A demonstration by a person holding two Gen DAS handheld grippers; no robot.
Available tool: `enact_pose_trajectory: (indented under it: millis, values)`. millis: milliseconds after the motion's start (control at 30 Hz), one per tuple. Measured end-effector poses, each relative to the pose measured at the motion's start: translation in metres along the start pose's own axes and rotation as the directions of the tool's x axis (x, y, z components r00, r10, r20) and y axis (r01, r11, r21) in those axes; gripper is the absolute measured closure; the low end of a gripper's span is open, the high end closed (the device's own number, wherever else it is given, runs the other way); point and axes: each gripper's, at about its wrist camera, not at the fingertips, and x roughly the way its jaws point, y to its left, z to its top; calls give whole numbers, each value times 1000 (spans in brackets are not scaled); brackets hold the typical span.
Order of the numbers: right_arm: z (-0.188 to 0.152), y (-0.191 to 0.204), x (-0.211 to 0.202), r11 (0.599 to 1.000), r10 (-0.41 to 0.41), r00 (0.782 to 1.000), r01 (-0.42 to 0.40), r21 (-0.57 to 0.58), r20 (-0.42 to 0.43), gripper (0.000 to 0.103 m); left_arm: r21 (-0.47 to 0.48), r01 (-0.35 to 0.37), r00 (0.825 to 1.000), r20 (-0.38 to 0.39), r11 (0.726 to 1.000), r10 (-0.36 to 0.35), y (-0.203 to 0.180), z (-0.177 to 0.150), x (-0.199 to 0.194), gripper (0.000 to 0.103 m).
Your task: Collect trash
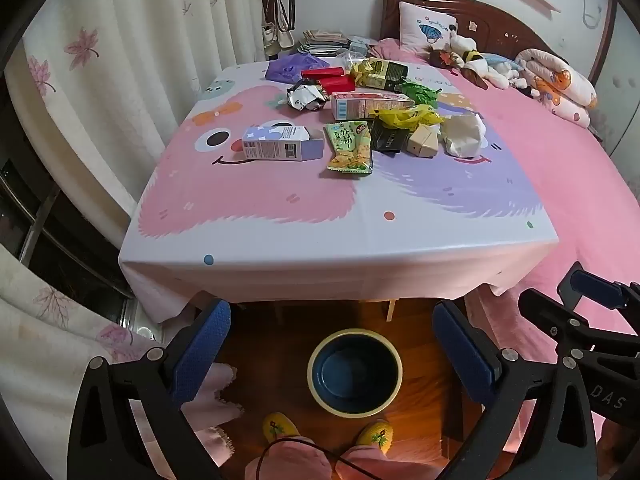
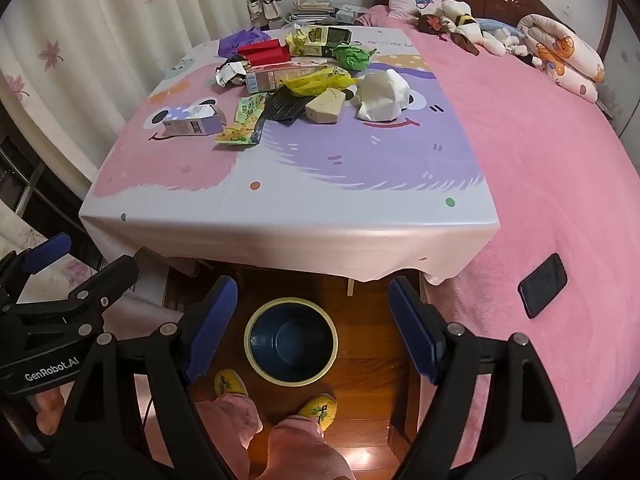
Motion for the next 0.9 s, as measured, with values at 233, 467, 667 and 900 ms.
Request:
enact_pose_trajectory:
  millis: [233, 467, 667, 900]
  values:
    - [0, 2, -2, 1000, -2, 1000, 2, -6, 5, 27, 2, 0, 1000, 6, 1000, 0, -1, 0, 0, 1]
    - [-2, 4, -10, 1000, 11, 1000, -10, -11, 18, 27, -3, 7, 1000, 8, 1000, -6, -6, 7, -6, 1]
    - [-2, 3, -9, 1000, 13, 1000, -13, -11, 21, 27, -4, 5, 1000, 15, 1000, -5, -6, 7, -10, 1]
    - [-3, 8, -14, 1000, 12, 999, -12, -14, 31, 27, -6, 6, 1000, 21, 1000, -6, -6, 5, -13, 1]
